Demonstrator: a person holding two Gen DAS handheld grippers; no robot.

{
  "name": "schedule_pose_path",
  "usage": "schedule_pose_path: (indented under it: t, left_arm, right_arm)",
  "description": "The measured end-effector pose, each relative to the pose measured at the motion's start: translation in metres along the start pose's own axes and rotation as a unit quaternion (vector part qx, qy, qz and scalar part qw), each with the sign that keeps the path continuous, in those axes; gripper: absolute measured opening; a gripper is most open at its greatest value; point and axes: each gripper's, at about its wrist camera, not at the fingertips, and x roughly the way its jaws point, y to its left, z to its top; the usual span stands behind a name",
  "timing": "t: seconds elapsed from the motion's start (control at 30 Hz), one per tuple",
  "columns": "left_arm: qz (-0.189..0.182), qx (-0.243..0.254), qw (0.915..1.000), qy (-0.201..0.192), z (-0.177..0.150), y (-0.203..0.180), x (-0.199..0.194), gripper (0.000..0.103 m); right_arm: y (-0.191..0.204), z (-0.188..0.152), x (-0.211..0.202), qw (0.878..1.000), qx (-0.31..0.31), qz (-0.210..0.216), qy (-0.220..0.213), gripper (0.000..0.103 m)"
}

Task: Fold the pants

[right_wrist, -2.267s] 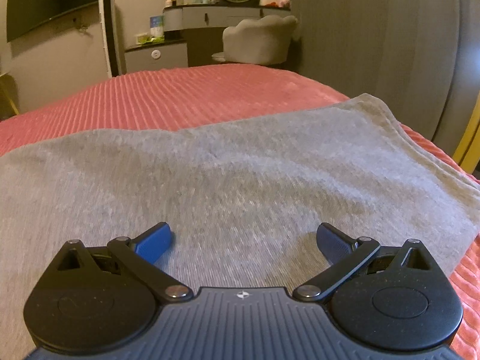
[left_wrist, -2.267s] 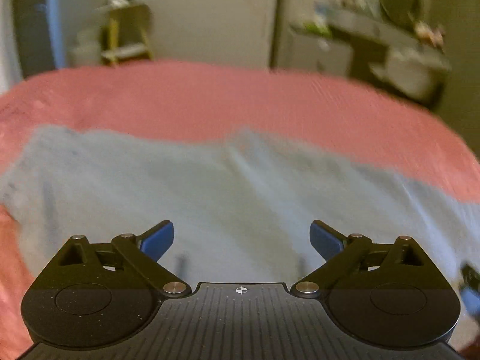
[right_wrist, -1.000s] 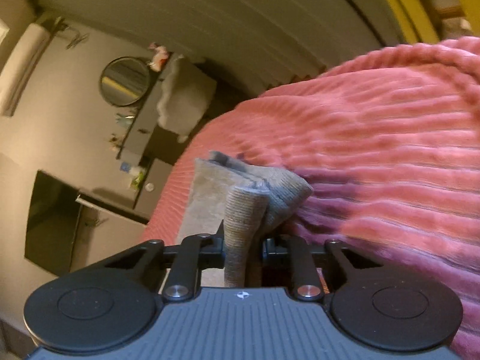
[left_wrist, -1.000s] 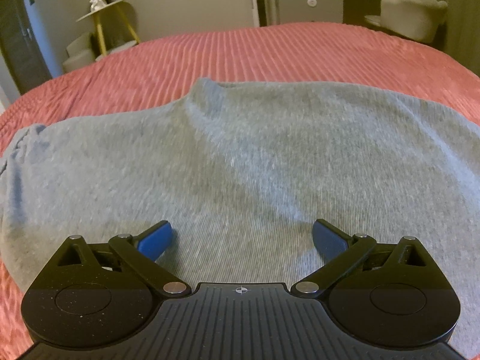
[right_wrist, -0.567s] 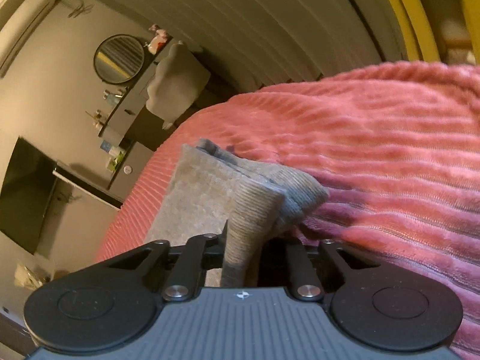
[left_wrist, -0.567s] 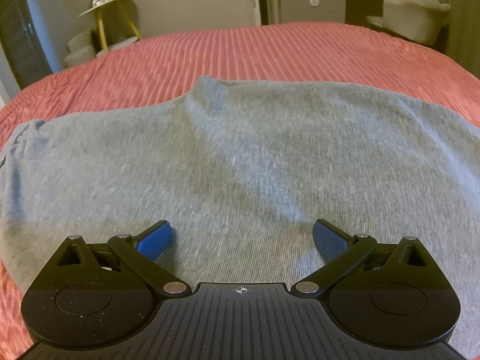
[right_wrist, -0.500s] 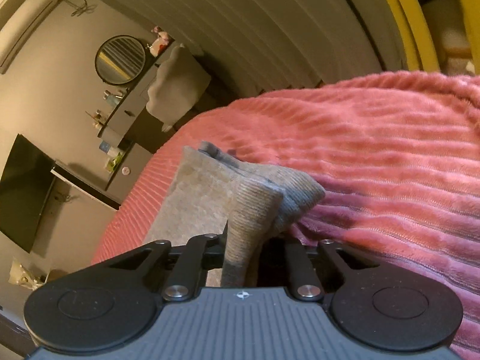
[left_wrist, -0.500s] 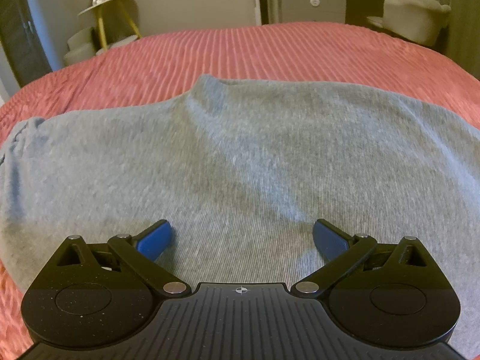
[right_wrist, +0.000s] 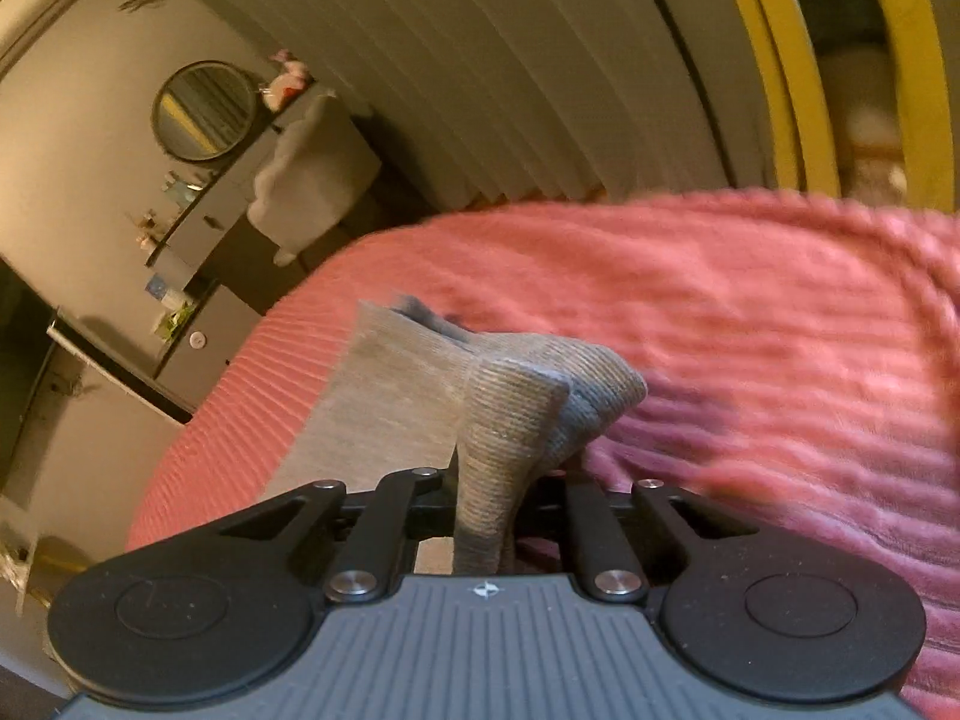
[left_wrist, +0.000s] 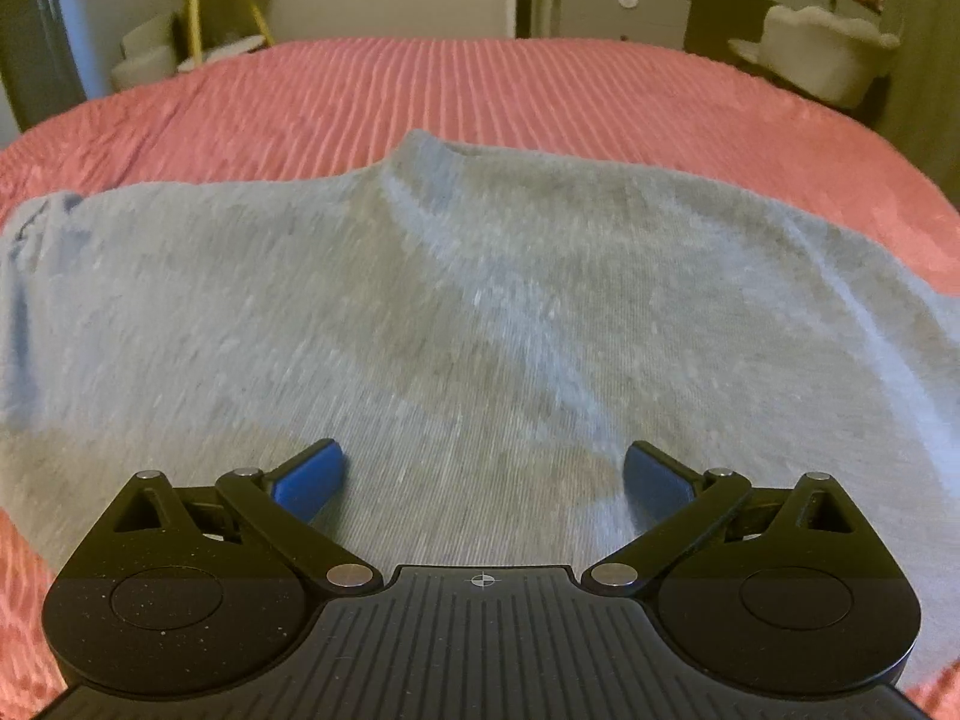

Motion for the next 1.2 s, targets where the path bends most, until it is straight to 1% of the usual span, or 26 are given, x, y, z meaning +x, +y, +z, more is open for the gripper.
schedule_pose_path:
  t: [0.07, 0.13, 0.17, 0.23, 0.3, 0.33, 0.4, 0.43, 0.5, 0.53, 0.57, 0.6, 0.63, 0.7, 0.73, 0.77, 0.8, 0.83, 0.87, 0.9, 0.93, 0.97, 1.0, 1.07, 1.13, 1.2]
  left_arm:
    - [-0.010, -0.008, 0.9999, -0.007, 0.000, 0.007, -0.011, 0.103]
    - [-0.012, -0.016, 0.9996, -0.022, 0.001, 0.015, -0.023, 0.103]
    - [-0.011, -0.019, 0.9993, -0.030, 0.003, 0.020, -0.029, 0.103]
    - [-0.009, -0.028, 0.9985, -0.045, 0.005, 0.031, -0.043, 0.103]
    - [-0.006, -0.043, 0.9977, -0.053, 0.005, 0.046, -0.054, 0.103]
    - [-0.007, -0.052, 0.9970, -0.057, 0.004, 0.055, -0.060, 0.103]
    - [-0.005, -0.069, 0.9958, -0.060, 0.000, 0.072, -0.066, 0.103]
    - [-0.004, -0.077, 0.9953, -0.059, -0.002, 0.079, -0.067, 0.103]
    - [-0.006, -0.093, 0.9947, -0.043, -0.006, 0.096, -0.063, 0.103]
    - [-0.014, -0.103, 0.9940, -0.033, -0.008, 0.103, -0.061, 0.103]
    - [-0.026, -0.116, 0.9926, -0.025, -0.011, 0.110, -0.060, 0.103]
    - [-0.039, -0.128, 0.9908, -0.019, -0.012, 0.114, -0.058, 0.103]
    - [-0.048, -0.135, 0.9896, -0.014, -0.013, 0.116, -0.056, 0.103]
    - [-0.053, -0.135, 0.9894, -0.001, -0.011, 0.114, -0.049, 0.103]
    - [-0.052, -0.129, 0.9903, 0.003, -0.009, 0.112, -0.047, 0.103]
    - [-0.051, -0.121, 0.9914, 0.003, -0.009, 0.109, -0.047, 0.103]
    - [-0.054, -0.111, 0.9924, 0.000, -0.008, 0.105, -0.047, 0.103]
    - [-0.058, -0.102, 0.9931, -0.005, -0.009, 0.102, -0.049, 0.103]
    - [-0.063, -0.095, 0.9934, -0.010, -0.009, 0.099, -0.050, 0.103]
    - [-0.070, -0.087, 0.9937, -0.014, -0.009, 0.096, -0.052, 0.103]
    - [-0.076, -0.080, 0.9937, -0.017, -0.010, 0.092, -0.053, 0.103]
    - [-0.085, -0.073, 0.9936, -0.019, -0.008, 0.087, -0.054, 0.103]
    - [-0.094, -0.069, 0.9930, -0.019, -0.006, 0.082, -0.052, 0.103]
    - [-0.123, -0.063, 0.9901, -0.020, 0.002, 0.072, -0.051, 0.103]
    - [-0.157, -0.063, 0.9855, -0.018, 0.012, 0.060, -0.046, 0.103]
    - [-0.177, -0.059, 0.9824, -0.009, 0.022, 0.047, -0.036, 0.103]
  right_arm:
    - [0.037, 0.000, -0.010, 0.998, -0.060, 0.004, -0.013, 0.009]
    - [0.089, -0.008, -0.026, 0.988, -0.146, 0.025, -0.034, 0.009]
    - [0.119, -0.018, -0.035, 0.979, -0.192, 0.042, -0.044, 0.009]
    - [0.181, -0.051, -0.052, 0.955, -0.277, 0.098, -0.051, 0.009]
    - [0.232, -0.099, -0.065, 0.917, -0.363, 0.161, -0.048, 0.010]
    - [0.256, -0.134, -0.069, 0.890, -0.410, 0.199, -0.029, 0.010]
    - [0.282, -0.199, -0.066, 0.844, -0.480, 0.240, 0.009, 0.010]
    - [0.289, -0.226, -0.060, 0.826, -0.505, 0.247, 0.032, 0.010]
    - [0.291, -0.290, -0.036, 0.795, -0.547, 0.238, 0.108, 0.010]
    - [0.289, -0.309, -0.026, 0.788, -0.556, 0.227, 0.138, 0.010]
    - [0.284, -0.328, -0.014, 0.785, -0.559, 0.207, 0.167, 0.012]
    - [0.277, -0.335, -0.015, 0.795, -0.551, 0.206, 0.148, 0.014]
    - [0.275, -0.335, -0.019, 0.800, -0.544, 0.210, 0.140, 0.015]
    - [0.276, -0.326, -0.025, 0.817, -0.515, 0.209, 0.155, 0.018]
    - [0.276, -0.321, -0.027, 0.822, -0.502, 0.212, 0.166, 0.025]
    - [0.276, -0.314, -0.032, 0.825, -0.484, 0.224, 0.185, 0.042]
    - [0.273, -0.308, -0.038, 0.829, -0.465, 0.244, 0.193, 0.055]
    - [0.267, -0.299, -0.048, 0.835, -0.437, 0.273, 0.193, 0.062]
    - [0.259, -0.289, -0.058, 0.843, -0.408, 0.298, 0.187, 0.074]
    - [0.257, -0.281, -0.064, 0.851, -0.383, 0.312, 0.177, 0.081]
    - [0.244, -0.270, -0.071, 0.867, -0.348, 0.319, 0.159, 0.083]
    - [0.231, -0.260, -0.074, 0.883, -0.316, 0.315, 0.147, 0.086]
    - [0.215, -0.248, -0.075, 0.903, -0.275, 0.302, 0.135, 0.087]
    - [0.190, -0.229, -0.070, 0.931, -0.200, 0.278, 0.130, 0.087]
    - [0.166, -0.216, -0.065, 0.943, -0.132, 0.275, 0.131, 0.087]
    - [0.148, -0.210, -0.062, 0.947, -0.074, 0.284, 0.130, 0.087]
